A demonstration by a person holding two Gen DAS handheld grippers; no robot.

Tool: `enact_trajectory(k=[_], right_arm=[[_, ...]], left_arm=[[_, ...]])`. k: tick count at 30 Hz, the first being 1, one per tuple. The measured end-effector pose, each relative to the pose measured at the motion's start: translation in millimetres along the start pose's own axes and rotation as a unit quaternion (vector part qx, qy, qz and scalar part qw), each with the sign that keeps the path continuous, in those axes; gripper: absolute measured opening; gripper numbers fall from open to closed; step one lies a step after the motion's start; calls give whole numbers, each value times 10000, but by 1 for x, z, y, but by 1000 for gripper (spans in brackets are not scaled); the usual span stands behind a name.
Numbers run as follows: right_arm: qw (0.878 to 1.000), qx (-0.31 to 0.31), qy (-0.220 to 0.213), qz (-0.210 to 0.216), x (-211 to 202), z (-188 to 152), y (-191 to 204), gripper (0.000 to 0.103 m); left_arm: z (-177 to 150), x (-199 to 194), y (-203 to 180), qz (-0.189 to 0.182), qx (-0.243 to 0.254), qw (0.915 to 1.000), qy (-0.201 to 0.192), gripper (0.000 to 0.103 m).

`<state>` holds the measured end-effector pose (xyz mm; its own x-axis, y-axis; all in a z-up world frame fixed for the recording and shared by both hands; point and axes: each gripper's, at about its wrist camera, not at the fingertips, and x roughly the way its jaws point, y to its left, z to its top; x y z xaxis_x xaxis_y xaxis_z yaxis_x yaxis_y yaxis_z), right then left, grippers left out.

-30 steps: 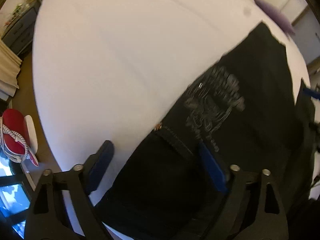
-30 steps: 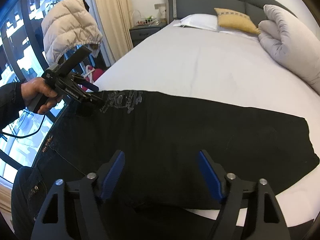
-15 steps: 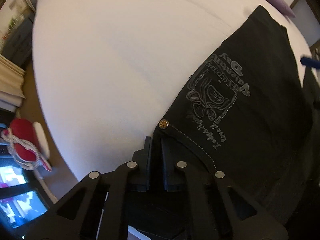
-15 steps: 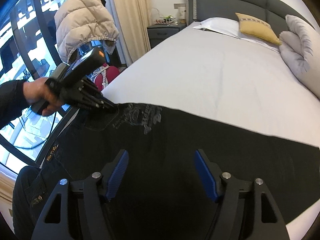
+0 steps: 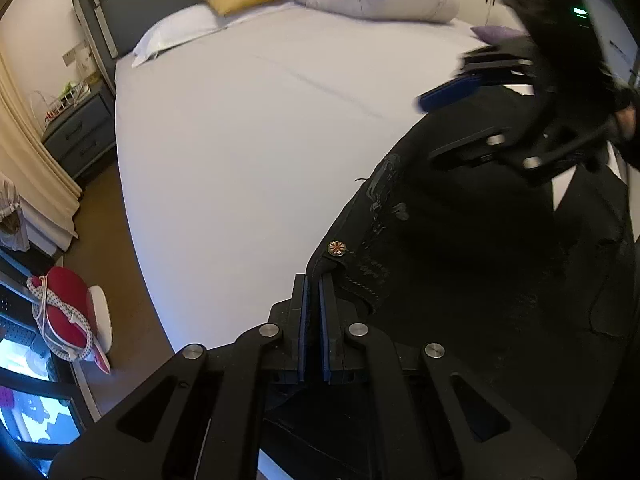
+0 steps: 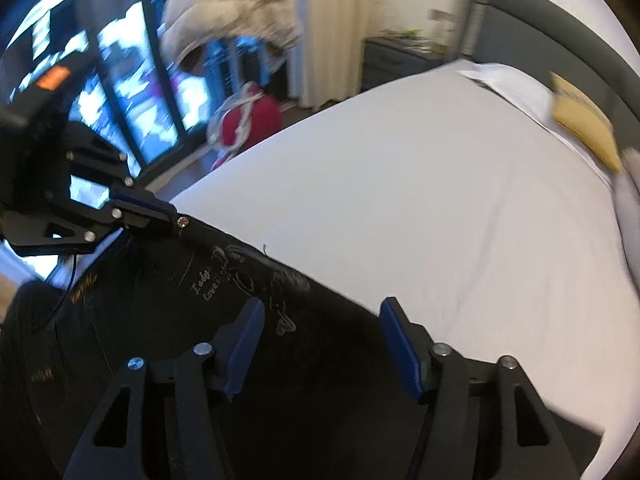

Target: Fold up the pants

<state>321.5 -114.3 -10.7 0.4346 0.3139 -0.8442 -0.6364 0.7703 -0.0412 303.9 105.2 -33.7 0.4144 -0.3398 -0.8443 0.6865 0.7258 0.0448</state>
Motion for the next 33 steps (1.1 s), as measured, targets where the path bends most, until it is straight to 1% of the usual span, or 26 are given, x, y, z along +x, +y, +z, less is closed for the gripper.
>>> enact_trajectory(k=[1, 3, 6, 7, 9, 10, 11, 12, 13, 14, 15, 17, 22, 24, 25, 27, 29, 33], right_arm=[[9998, -166, 76, 4, 3, 4, 1, 62], [9983, -524, 247, -11, 10, 8, 4, 61], [9947, -904, 494, 48, 21, 12, 7, 59], [9934, -990, 578, 55, 25, 13, 7, 58], [9907, -1098, 789, 132, 33, 14, 6, 48], [9896, -1126, 876, 157, 37, 15, 4, 45], [9884, -1152, 980, 156, 42, 14, 2, 40], [9876, -1161, 1042, 154, 45, 13, 2, 33], [9872, -1151, 1095, 163, 48, 12, -1, 28], [9878, -1074, 1120, 159, 50, 10, -2, 19], [9888, -978, 1112, 182, 51, 10, -4, 15], [9916, -660, 1071, 297, 46, 7, -9, 11], [9939, 269, 891, 593, 30, -5, -15, 9], [9900, 835, 768, 834, 27, -11, -17, 8], [9862, 1119, 715, 986, 25, -14, -17, 8], [9794, 1481, 602, 1237, 22, -18, -12, 8], [9731, 1643, 504, 1532, 20, -21, 0, 8], [9762, 1390, 512, 1584, 4, -31, 26, 8]], left_arm=[[-7, -10, -2, 18, 30, 10000, -21, 4], [-12, -13, -6, 34, 73, 10000, -38, 4], [-16, -13, -2, 26, 63, 10000, -44, 4], [-17, -13, -12, 26, 50, 10000, -51, 4], [-17, -6, -15, 12, 21, 10000, -60, 4], [-15, -3, -17, 7, 18, 10000, -62, 4], [-5, 4, -21, 7, 20, 10000, -64, 4], [-5, 4, -22, -1, 22, 10000, -73, 4], [-4, 5, -26, -2, 20, 10000, -74, 4], [-1, 9, -24, -3, 11, 10000, -70, 4], [-1, 10, -23, 0, -5, 10000, -73, 4], [3, 11, -27, 3, -47, 10000, -79, 4], [2, 8, -23, -16, -180, 9997, -134, 4], [-1, 4, -26, -45, -245, 9996, -145, 4], [-2, 1, -28, -55, -269, 9995, -145, 4], [-5, -3, -34, -85, -308, 9994, -146, 4], [-10, -10, -42, -119, -313, 9993, -148, 4], [-24, -25, -62, -156, -283, 9994, -107, 4]])
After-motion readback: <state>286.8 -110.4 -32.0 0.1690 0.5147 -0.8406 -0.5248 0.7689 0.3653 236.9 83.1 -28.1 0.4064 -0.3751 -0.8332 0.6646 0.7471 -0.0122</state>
